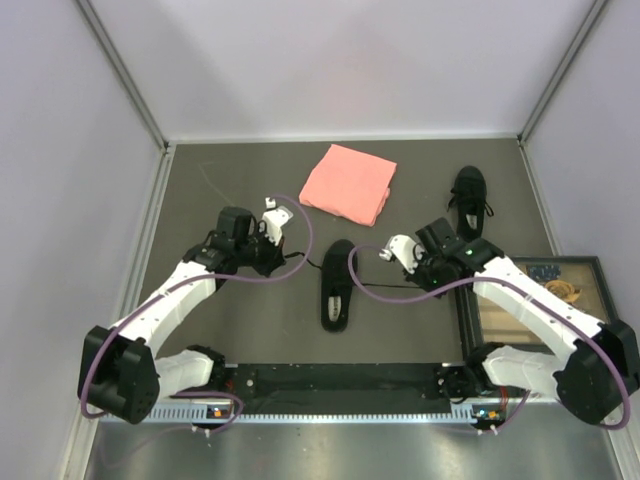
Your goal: Tie the shoes
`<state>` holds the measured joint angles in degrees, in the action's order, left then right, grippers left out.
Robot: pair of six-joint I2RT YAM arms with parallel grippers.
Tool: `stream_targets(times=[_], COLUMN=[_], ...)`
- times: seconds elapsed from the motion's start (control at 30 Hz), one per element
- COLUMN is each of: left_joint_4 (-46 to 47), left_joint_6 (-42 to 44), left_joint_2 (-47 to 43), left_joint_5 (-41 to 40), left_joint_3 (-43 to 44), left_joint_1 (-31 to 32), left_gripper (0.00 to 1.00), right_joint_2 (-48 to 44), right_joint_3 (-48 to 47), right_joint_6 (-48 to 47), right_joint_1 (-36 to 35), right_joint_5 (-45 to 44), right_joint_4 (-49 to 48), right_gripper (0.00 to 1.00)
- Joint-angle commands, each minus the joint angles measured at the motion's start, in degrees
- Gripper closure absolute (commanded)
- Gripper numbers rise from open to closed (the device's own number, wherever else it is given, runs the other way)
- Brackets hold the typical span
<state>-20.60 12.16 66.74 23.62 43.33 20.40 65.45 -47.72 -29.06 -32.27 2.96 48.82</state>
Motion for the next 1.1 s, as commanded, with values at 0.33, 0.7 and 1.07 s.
stream_targets(times=[0.33, 0.7, 1.07], left_joint_4=[0.0, -0.6, 1.2], left_joint_6=[6.2, 9.1, 8.1], left_joint_2=[-5.1, -8.0, -5.8], left_joint_5=[-13.5, -22.5, -25.3], left_joint_3=[3.8, -1.1, -4.0], left_joint_1=[-6.1, -10.4, -14.2], left_gripper=[1.0, 1.0, 1.0], right_joint_2=[-5.0, -1.7, 2.0], right_joint_3=[0.4, 2.9, 6.2], right_joint_6=[-4.9, -5.5, -5.1], right_joint_1=[2.7, 2.8, 2.8], right_joint_5=[-0.5, -1.5, -6.3], right_joint_4=[6.7, 3.7, 0.3], right_gripper=[1.0, 1.0, 1.0])
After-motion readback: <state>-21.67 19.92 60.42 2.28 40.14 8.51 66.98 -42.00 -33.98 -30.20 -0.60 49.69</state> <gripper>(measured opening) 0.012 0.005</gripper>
